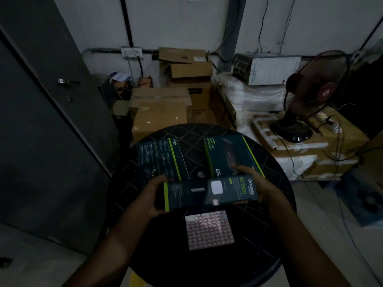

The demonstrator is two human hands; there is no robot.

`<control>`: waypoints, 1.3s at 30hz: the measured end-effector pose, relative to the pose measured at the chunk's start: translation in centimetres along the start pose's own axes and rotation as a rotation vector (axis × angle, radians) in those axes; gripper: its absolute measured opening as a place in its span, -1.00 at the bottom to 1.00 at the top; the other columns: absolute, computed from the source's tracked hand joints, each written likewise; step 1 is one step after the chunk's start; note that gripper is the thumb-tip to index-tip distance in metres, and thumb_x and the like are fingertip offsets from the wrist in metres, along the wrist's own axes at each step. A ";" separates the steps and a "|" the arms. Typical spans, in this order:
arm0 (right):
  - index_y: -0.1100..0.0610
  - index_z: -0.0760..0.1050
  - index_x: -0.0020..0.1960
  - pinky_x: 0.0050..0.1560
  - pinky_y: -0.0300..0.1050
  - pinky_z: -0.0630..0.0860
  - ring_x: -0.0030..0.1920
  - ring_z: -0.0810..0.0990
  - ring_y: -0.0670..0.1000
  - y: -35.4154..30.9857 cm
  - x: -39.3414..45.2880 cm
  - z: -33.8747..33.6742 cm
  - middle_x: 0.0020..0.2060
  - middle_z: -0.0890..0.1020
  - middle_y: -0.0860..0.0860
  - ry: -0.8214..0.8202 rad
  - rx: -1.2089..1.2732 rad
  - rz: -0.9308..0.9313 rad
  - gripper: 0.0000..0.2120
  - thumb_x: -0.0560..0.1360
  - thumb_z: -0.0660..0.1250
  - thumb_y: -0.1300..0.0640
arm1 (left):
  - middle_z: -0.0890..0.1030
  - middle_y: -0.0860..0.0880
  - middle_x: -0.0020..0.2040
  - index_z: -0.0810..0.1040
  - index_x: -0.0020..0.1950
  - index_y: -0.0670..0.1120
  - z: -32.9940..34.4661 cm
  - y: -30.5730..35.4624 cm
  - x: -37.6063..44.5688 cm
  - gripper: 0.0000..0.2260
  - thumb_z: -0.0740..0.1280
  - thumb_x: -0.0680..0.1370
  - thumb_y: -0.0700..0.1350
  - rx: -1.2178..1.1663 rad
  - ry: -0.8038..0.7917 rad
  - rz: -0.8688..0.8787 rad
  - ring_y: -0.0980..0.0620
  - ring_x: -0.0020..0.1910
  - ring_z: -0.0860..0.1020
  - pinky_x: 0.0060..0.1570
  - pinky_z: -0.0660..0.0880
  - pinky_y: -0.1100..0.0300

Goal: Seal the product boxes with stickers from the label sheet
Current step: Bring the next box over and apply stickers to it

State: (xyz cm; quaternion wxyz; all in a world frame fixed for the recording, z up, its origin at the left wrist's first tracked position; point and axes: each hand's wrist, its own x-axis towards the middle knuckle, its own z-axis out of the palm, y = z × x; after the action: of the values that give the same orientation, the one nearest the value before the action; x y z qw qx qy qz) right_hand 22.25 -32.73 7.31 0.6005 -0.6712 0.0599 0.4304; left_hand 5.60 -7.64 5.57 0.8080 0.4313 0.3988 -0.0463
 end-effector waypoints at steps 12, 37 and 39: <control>-0.14 0.41 0.40 -0.12 0.02 0.66 0.13 0.64 0.24 3.1 -0.3 2.8 0.28 0.51 0.09 -0.052 0.022 -0.298 -0.41 0.50 0.38 0.34 | 0.55 -0.15 0.24 0.59 0.23 0.17 -2.5 2.4 2.9 -0.51 0.27 0.37 -0.22 0.377 -0.047 0.376 -0.18 0.15 0.57 0.03 0.58 -0.05; -0.48 0.29 0.38 0.45 0.12 0.40 0.46 0.36 0.05 -5.1 22.0 -17.2 0.45 0.35 -0.01 0.207 -0.746 -0.432 0.05 -0.04 0.65 -0.40 | 0.00 -0.12 0.56 0.34 0.50 0.08 19.6 2.1 24.9 -0.20 0.62 0.34 -0.04 1.006 -0.030 0.536 -0.15 0.54 0.14 0.48 0.19 0.02; -0.53 0.31 0.31 0.46 0.11 0.38 0.49 0.32 0.05 -5.5 24.5 -19.1 0.47 0.36 -0.01 0.166 -0.749 -0.425 0.01 -0.07 0.65 -0.40 | -0.01 -0.14 0.56 0.31 0.52 0.07 21.0 1.6 26.5 -0.19 0.61 0.35 -0.04 1.001 -0.005 0.504 -0.17 0.54 0.13 0.49 0.19 0.01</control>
State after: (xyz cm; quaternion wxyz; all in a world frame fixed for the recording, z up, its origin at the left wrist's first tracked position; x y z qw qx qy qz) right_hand 50.45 -36.88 -6.18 0.3839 -0.8725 -0.1917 0.2337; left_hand 36.94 -14.94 -5.01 0.4918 0.8440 0.2108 -0.0363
